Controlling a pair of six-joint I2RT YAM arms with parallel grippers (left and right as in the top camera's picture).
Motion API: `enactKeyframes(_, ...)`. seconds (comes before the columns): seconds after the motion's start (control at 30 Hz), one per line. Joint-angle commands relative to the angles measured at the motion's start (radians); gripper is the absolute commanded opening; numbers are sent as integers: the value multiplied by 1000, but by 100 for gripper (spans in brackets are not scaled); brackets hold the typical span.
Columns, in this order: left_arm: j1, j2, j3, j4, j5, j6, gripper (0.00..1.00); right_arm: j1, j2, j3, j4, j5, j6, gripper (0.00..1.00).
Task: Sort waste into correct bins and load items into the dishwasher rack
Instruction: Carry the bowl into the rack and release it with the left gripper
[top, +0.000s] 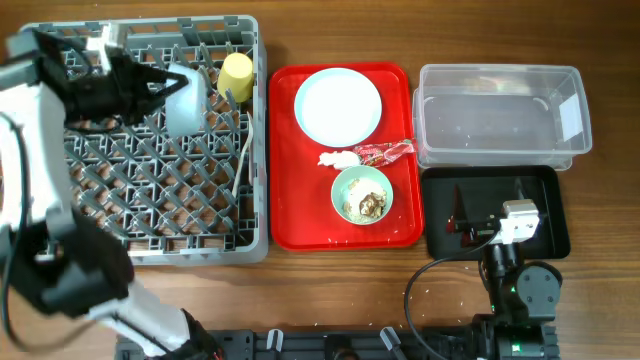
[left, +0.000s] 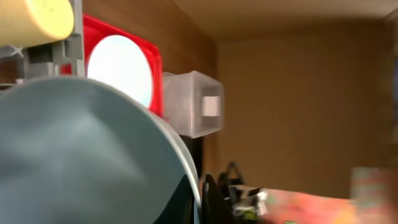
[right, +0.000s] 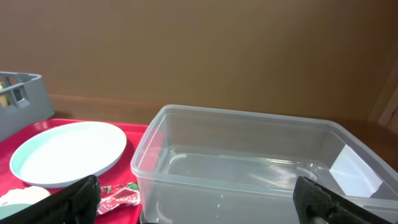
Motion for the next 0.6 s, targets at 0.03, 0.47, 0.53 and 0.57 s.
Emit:
enactKeyframes(0.03, 1, 241, -8, -5, 304, 38, 4, -6, -2, -1, 3, -1, 0, 100)
enactKeyframes(0.47, 49, 332, -8, -16, -66, 84, 12, -6, -2, -1, 3, -1, 0, 99)
enactKeyframes(0.53, 63, 332, -8, -18, -122, 77, 28, -6, -2, -1, 3, -1, 0, 100)
enactKeyframes(0.57, 71, 332, -8, -27, -124, 60, 41, -6, -2, -1, 3, -2, 0, 100)
